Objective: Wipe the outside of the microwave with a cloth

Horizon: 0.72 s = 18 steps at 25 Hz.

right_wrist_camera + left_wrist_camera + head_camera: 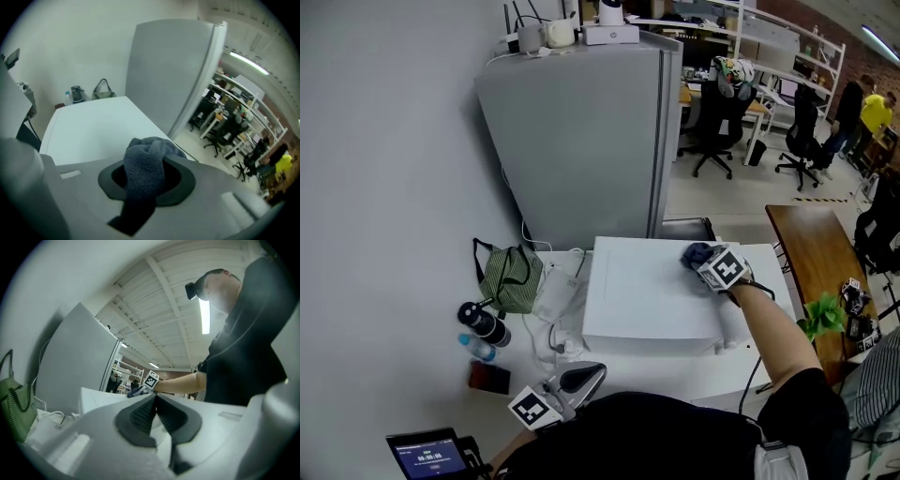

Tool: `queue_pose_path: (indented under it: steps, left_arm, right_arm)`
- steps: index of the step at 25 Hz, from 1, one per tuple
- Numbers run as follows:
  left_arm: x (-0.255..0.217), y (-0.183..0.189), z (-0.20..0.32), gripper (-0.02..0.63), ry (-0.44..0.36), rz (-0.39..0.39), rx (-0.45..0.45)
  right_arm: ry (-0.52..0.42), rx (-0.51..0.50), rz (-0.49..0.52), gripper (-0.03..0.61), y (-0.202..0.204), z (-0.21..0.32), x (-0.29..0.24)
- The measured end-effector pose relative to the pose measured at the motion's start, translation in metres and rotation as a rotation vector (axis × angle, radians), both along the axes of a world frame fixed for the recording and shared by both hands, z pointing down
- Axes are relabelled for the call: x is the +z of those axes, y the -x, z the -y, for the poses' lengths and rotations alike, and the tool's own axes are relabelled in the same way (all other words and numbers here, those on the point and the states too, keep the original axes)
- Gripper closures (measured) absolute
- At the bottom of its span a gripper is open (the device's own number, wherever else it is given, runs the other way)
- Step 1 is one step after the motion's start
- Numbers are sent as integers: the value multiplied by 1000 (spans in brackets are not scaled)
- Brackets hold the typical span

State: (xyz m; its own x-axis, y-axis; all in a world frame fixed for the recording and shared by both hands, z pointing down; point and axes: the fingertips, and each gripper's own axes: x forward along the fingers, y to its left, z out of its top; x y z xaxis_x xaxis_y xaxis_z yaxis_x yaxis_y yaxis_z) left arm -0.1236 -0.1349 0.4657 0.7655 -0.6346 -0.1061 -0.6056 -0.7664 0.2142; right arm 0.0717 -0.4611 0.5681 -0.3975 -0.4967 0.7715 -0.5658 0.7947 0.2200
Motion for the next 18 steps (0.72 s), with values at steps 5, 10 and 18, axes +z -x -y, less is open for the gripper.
queue_pose_path:
  steps: [5, 10, 18]
  left_arm:
    - [-1, -28, 3, 611, 2, -2, 61]
    - [-3, -39, 2, 611, -1, 2, 89]
    - [-2, -9, -10, 611, -12, -25, 22]
  right_arm:
    - [-2, 218, -50, 497, -142, 2, 8]
    - [-45, 156, 49, 497, -88, -10, -16]
    - [-11, -400, 205, 497, 236, -102, -50]
